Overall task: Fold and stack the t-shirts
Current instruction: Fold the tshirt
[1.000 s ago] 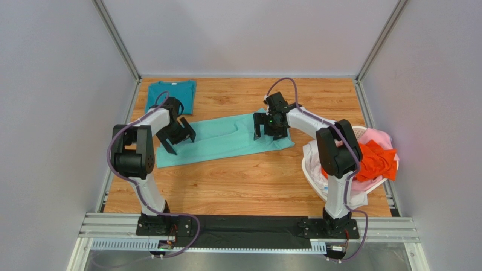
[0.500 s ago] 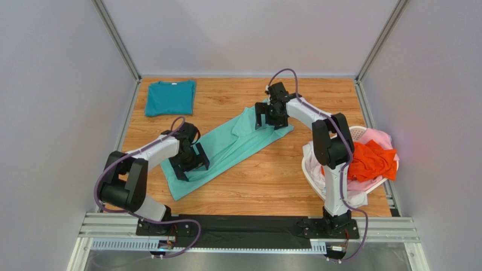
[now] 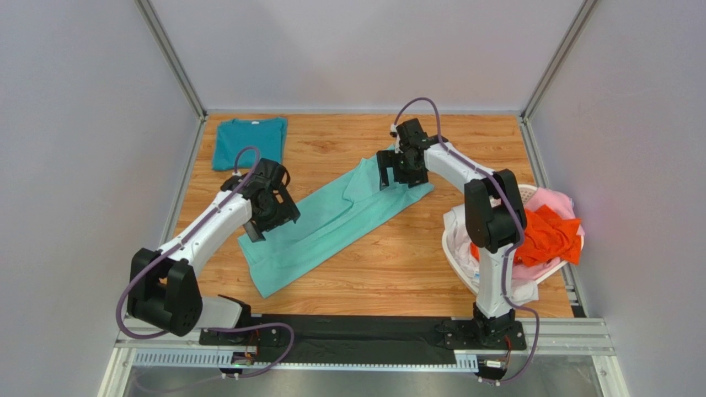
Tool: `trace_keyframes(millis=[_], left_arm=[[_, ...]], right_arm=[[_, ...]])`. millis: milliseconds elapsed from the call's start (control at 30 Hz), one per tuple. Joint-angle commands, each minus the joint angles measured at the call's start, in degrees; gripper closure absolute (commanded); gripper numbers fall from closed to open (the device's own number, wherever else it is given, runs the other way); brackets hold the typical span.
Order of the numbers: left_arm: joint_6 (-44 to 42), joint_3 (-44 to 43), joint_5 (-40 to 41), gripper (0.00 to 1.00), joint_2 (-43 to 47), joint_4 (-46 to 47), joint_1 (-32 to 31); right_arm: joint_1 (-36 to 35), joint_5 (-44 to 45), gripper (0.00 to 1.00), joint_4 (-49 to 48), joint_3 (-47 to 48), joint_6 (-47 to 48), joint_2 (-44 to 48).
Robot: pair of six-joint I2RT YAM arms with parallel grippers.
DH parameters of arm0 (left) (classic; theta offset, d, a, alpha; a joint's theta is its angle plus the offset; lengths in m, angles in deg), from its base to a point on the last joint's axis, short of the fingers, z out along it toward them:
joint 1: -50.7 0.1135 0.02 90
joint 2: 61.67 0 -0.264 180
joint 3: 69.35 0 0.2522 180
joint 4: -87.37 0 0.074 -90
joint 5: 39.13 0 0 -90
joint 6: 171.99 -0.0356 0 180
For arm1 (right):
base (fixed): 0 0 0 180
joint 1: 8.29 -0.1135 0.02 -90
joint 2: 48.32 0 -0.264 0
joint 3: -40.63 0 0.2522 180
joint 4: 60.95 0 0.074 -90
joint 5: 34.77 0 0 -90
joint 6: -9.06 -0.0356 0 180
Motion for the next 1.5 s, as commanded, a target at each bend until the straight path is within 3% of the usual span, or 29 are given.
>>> trace_keyframes(millis=[0, 200, 367, 467, 667, 767, 933, 1100, 1467], left_arm=[[0.0, -2.0, 3.7, 0.00, 1.2, -5.2, -0.1], [-10.0, 0.3, -1.8, 0.00, 2.1, 0.0, -2.1], [-14.8, 3.2, -4.6, 0.00, -3.7, 6.3, -4.8], [-13.9, 4.7, -6.0, 0.00, -8.6, 12.0, -4.9], [-13.3, 2.5, -7.7, 0.00, -15.8, 13.9, -4.8], [-12.2, 5.3, -9.8, 0.00, -15.9, 14.8, -4.8], [-6.9, 15.5, -20.3, 0.00, -9.9, 22.1, -5.7], [0.1, 18.9, -22.0, 0.00, -5.5, 26.9, -13.4], [6.4, 12.2, -18.9, 0.00, -7.6, 25.0, -22.8]], right_arm=[[0.1, 1.0, 0.00, 0.2, 0.8, 1.9, 4.9], [-2.6, 2.3, 0.00, 0.2, -1.6, -1.4, 8.8], [-3.6, -0.1, 0.00, -3.3, -5.5, -10.9, 8.4], [-4.1, -2.2, 0.00, -6.0, -5.6, -12.3, 6.5], [-3.9, 0.6, 0.00, -4.3, -1.9, -12.7, -0.5], [-3.4, 1.7, 0.00, -2.2, 1.7, -12.2, -4.1], [-2.9, 0.7, 0.00, -1.7, 7.0, -9.2, -7.5], [-2.9, -4.0, 0.00, -0.9, 14.1, -5.0, -12.8], [-3.7, -10.3, 0.00, 0.0, 33.5, 1.8, -25.1]])
